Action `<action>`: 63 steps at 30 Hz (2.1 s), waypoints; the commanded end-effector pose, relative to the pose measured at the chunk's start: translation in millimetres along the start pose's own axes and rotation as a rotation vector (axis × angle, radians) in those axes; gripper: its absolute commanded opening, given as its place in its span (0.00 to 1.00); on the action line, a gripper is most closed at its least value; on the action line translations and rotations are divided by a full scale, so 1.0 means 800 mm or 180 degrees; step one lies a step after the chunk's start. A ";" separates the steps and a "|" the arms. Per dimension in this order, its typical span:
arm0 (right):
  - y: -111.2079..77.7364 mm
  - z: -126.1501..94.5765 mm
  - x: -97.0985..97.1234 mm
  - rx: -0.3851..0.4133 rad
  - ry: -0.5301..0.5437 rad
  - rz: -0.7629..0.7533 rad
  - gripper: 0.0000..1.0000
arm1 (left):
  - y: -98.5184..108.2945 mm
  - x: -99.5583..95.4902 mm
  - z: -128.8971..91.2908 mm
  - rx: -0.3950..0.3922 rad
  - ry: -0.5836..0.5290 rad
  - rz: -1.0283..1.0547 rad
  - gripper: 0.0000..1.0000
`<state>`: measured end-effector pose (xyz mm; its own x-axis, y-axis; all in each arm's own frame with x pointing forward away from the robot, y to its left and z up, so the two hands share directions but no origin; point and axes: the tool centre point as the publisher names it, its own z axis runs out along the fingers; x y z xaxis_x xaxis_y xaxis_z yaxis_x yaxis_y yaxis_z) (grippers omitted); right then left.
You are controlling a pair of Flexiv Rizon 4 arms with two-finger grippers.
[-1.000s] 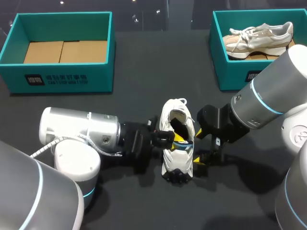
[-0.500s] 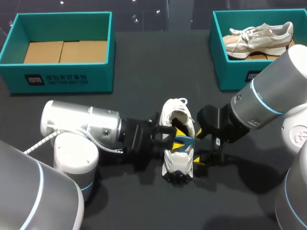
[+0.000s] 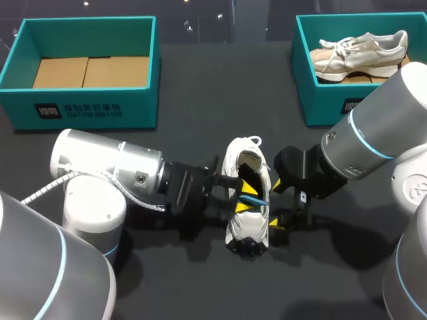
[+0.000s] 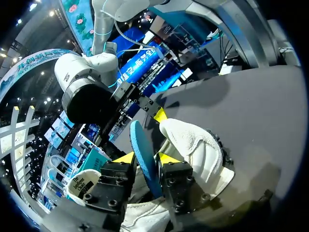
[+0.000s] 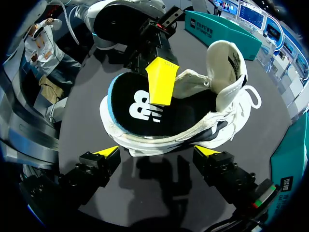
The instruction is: Take the shoe out of the shoebox, open the shoe tongue, remove and reinsert the insole, then place the shoe into the shoebox
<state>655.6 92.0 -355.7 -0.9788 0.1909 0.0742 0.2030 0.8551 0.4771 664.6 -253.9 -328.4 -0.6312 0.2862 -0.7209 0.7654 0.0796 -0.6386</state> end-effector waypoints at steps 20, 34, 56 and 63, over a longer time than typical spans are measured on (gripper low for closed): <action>0.000 0.001 0.002 0.0003 -0.0011 0.0001 1.00 | 0.041 0.012 0.019 -0.0682 0.0201 0.0711 0.00; 0.000 0.001 0.002 0.0003 -0.0011 0.0001 1.00 | 0.062 0.000 0.017 -0.0932 0.0145 0.0532 0.00; 0.000 0.001 0.002 0.0003 -0.0011 0.0001 1.00 | 0.007 -0.004 0.003 -0.0305 0.0277 -0.0268 0.39; 0.000 0.001 0.002 0.0003 -0.0011 0.0001 1.00 | 0.003 -0.001 0.011 -0.0378 0.0356 -0.0307 0.36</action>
<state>655.6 92.0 -355.7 -0.9788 0.1909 0.0742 0.2030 0.8551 0.4770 666.7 -256.9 -332.7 -0.6876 0.3640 -0.6283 0.7170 0.2038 -0.6666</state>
